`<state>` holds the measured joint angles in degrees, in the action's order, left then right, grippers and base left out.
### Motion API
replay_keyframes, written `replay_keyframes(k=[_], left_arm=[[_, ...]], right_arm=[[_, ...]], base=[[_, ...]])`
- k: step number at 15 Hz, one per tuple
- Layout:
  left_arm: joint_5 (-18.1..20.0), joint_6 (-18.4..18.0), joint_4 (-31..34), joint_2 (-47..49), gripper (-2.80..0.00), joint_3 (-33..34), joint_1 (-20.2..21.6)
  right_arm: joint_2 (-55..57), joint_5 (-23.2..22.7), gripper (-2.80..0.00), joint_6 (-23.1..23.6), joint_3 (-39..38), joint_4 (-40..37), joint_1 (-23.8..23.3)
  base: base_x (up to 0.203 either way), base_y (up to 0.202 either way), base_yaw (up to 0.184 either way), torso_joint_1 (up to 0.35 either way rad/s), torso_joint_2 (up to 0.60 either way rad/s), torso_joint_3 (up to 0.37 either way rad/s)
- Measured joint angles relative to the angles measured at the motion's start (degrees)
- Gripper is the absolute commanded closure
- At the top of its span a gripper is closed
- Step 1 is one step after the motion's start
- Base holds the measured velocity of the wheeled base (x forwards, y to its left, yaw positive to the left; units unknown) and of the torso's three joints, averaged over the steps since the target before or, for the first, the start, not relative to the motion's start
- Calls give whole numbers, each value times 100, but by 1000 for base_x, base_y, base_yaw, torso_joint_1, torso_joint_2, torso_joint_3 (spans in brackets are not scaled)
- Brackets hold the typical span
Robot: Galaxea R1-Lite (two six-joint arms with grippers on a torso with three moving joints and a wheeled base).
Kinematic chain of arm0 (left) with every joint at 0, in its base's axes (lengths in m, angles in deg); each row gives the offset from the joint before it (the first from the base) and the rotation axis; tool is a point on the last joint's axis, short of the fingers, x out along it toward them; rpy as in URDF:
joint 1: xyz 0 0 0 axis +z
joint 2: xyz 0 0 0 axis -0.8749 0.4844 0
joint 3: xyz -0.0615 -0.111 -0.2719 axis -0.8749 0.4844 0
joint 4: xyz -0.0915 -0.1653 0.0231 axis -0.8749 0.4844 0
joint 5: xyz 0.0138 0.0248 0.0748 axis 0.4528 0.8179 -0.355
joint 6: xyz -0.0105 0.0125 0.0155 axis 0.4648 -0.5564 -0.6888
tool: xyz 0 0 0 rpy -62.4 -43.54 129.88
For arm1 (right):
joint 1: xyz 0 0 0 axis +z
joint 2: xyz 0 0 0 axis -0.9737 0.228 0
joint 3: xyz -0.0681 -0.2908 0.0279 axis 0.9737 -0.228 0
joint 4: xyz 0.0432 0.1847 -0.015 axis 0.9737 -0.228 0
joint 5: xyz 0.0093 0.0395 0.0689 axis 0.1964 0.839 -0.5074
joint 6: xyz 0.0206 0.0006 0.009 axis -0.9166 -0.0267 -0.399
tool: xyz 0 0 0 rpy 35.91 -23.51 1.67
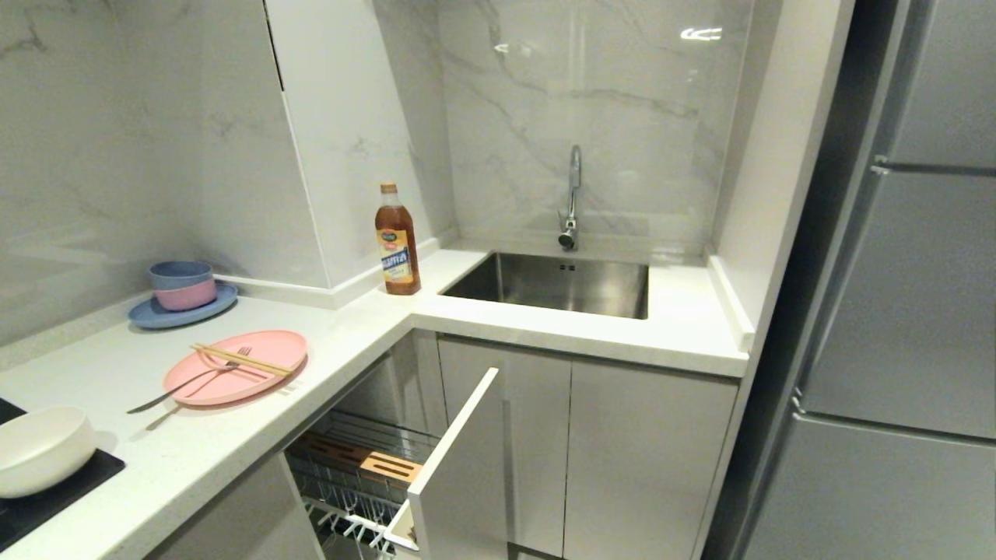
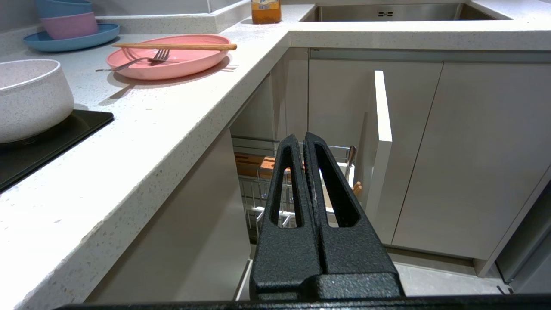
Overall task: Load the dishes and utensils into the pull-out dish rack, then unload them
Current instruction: Open the cupboard
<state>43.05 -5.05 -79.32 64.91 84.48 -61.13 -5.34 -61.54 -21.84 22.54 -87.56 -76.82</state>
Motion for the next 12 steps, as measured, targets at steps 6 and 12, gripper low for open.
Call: replay_keyframes(k=[6,12], left_arm=[[0,2,-2,0,0,0,0],[1,2,0,0,0,0,0]], right_arm=[[0,0,0,2,0,1,2],[0,0,0,-4,0,-1,5]], base=[[0,0,0,0,0,0],[0,0,0,-153,361,199]])
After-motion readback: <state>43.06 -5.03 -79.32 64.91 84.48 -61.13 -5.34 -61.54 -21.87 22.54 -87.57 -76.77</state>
